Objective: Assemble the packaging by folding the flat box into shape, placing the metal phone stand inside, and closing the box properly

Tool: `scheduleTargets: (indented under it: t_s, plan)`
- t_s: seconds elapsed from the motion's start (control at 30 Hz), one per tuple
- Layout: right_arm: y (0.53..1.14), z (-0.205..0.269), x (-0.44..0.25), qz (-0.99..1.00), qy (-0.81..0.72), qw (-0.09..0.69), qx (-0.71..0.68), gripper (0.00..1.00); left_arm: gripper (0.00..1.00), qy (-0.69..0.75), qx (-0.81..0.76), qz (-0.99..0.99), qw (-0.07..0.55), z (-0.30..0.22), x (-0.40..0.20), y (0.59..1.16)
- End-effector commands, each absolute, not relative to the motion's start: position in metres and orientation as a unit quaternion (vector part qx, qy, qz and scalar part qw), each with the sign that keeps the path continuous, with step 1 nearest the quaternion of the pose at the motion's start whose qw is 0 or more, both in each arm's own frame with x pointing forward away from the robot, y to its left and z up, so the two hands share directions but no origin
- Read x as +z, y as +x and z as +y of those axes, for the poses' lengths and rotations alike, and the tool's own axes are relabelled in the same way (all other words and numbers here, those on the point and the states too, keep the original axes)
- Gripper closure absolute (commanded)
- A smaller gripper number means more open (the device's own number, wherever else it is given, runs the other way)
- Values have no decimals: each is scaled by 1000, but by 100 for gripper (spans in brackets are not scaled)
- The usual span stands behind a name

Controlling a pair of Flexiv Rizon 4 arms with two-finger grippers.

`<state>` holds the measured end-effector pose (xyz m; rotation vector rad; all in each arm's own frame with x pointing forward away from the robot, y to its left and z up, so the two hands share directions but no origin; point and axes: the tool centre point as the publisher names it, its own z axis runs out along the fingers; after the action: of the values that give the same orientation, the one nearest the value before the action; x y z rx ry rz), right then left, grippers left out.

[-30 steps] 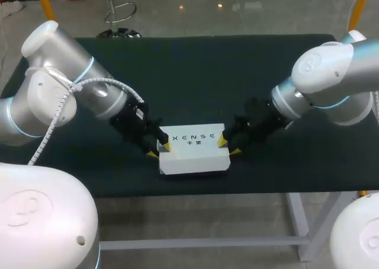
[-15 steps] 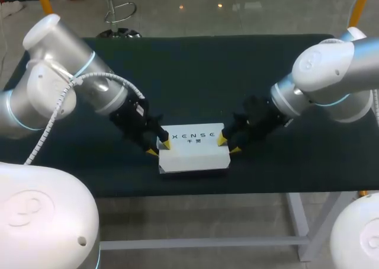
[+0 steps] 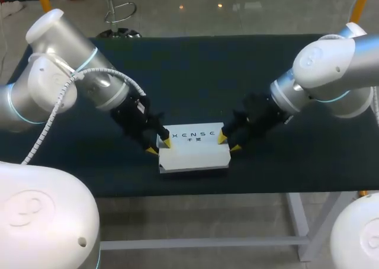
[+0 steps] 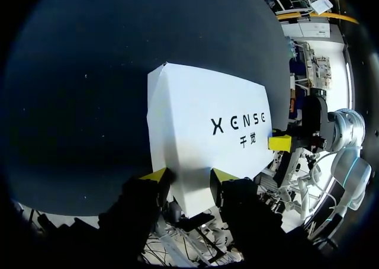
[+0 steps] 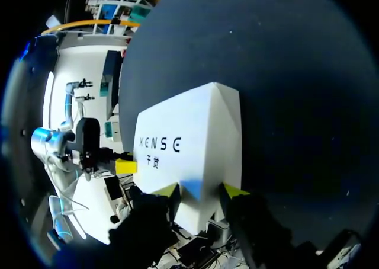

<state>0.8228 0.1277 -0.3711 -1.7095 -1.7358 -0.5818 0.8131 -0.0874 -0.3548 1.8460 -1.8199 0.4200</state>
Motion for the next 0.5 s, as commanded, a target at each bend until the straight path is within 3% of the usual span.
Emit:
scheduleTargets:
  t_s: [0.03, 0.5]
  plan:
    - [825, 132, -369, -660, -648, 315, -216, 51, 52, 680, 146, -672, 254, -93, -353, 816]
    - [827, 132, -363, -659, -649, 318, -209, 51, 52, 681, 130, -671, 262, -97, -346, 819]
